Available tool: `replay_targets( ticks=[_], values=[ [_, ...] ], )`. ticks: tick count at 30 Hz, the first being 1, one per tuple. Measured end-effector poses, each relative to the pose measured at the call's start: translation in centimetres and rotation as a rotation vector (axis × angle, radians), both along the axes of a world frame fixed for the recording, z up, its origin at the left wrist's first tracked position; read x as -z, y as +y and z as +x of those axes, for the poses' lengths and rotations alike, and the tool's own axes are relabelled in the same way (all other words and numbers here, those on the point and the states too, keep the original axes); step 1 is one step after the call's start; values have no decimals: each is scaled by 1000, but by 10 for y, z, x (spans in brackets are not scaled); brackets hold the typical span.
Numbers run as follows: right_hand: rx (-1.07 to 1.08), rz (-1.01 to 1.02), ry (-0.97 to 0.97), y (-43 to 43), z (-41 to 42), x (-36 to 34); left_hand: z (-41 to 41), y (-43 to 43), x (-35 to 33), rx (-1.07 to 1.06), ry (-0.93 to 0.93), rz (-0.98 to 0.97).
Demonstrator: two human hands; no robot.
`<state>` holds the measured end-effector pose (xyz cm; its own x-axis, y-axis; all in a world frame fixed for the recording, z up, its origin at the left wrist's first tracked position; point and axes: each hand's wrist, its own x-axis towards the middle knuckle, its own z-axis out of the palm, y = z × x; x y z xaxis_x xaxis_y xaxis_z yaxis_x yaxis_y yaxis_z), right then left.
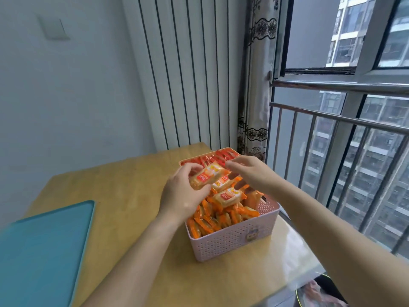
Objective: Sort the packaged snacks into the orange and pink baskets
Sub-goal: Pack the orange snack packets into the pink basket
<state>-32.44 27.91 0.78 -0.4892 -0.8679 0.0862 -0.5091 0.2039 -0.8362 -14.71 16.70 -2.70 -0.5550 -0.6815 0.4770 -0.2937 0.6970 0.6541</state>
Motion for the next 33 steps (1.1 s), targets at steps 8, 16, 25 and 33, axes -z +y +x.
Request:
replay_targets(
  ticks=[8,16,25,33],
  values=[
    [-34,-115,-108,38,-28,-11,-36,39,10,165,81,14],
    [-98,56,236,74,-73,-7,-63,49,15,343,-472,-246],
    [-272,399,705,48,-66,15,-59,16,14,124,-470,-239],
    [-373,652,753,33,-57,18,-52,17,11,89,-556,-123]
  ],
)
